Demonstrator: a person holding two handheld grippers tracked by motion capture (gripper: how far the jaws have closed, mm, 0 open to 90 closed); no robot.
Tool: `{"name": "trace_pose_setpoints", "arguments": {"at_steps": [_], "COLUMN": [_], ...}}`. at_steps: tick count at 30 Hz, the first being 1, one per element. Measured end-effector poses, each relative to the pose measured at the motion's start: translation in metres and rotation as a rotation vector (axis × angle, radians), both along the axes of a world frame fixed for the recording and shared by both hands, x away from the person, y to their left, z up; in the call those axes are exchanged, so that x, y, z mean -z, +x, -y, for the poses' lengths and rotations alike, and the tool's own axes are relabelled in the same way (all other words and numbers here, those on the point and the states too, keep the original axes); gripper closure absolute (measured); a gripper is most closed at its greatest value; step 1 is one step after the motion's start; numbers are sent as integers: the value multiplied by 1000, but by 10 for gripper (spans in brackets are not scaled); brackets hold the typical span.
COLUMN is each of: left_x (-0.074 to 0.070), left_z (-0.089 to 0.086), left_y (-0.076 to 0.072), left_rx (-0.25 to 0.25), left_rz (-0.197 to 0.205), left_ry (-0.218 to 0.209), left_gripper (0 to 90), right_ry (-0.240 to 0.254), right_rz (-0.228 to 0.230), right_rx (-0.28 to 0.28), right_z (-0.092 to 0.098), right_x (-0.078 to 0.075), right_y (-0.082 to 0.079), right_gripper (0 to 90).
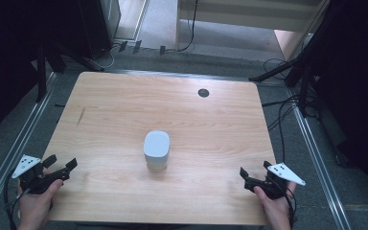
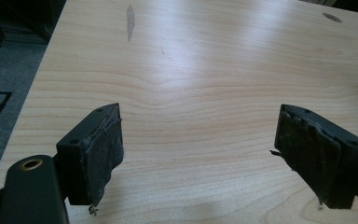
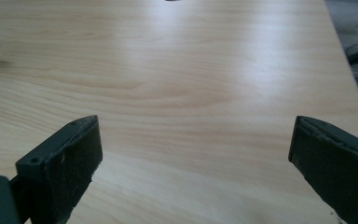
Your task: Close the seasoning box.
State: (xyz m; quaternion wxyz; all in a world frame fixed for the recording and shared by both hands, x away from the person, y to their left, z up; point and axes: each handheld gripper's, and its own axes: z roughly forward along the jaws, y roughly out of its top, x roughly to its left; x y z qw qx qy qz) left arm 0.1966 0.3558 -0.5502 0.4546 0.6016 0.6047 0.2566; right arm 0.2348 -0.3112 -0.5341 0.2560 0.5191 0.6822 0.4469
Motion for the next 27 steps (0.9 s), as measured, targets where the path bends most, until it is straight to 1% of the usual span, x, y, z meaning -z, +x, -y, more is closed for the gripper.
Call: {"name": "trace_pose_setpoints", "arguments": {"at_steps": [2, 5, 6, 8, 9, 10, 11, 12, 14, 15, 17, 19, 22, 25, 27], "left_x": [0, 0, 0, -1, 0, 0, -1, -1, 0, 0, 0, 0, 1, 1, 1], "left_z": [0, -1, -1, -3, -3, -3, -3, -3, -2, -1, 2, 4, 4, 3, 3], "left_y": [0, -1, -1, -2, -2, -2, -2, -2, 0, 1, 3, 4, 4, 5, 6], "left_rx": [-1, -10, -17, -27, -29, -31, -30, -31, -35, -46, -54, -58, -65, -74, -75], "left_rz": [1, 7, 9, 10, 11, 12, 10, 11, 6, -4, -20, -22, -29, -35, -37], "left_ry": [3, 6, -2, -6, -8, -9, -5, -3, 9, 23, 50, 68, 69, 61, 64], "left_gripper": [153, 156, 156, 157, 158, 158, 158, 158, 160, 160, 161, 161, 161, 161, 162], "right_ry": [22, 53, 50, 26, 11, 11, 28, 56, 79, 82, 81, 88, 86, 69, 55], "right_rz": [-18, -25, -21, -19, -23, -20, -19, -14, -7, -3, -13, -19, -18, -18, -21], "right_rx": [26, 46, 50, 67, 84, 92, 105, 117, 132, 136, 146, 161, 163, 162, 161], "right_z": [11, 24, 26, 31, 34, 37, 40, 43, 45, 45, 45, 45, 45, 43, 41], "right_x": [4, 6, 5, 5, 6, 7, 8, 8, 9, 10, 11, 11, 12, 12, 12], "right_y": [-6, -12, -13, -17, -19, -20, -21, -22, -23, -24, -23, -22, -22, -22, -21], "right_gripper": [30, 48, 51, 59, 68, 78, 83, 85, 92, 102, 127, 128, 130, 133, 133]}}
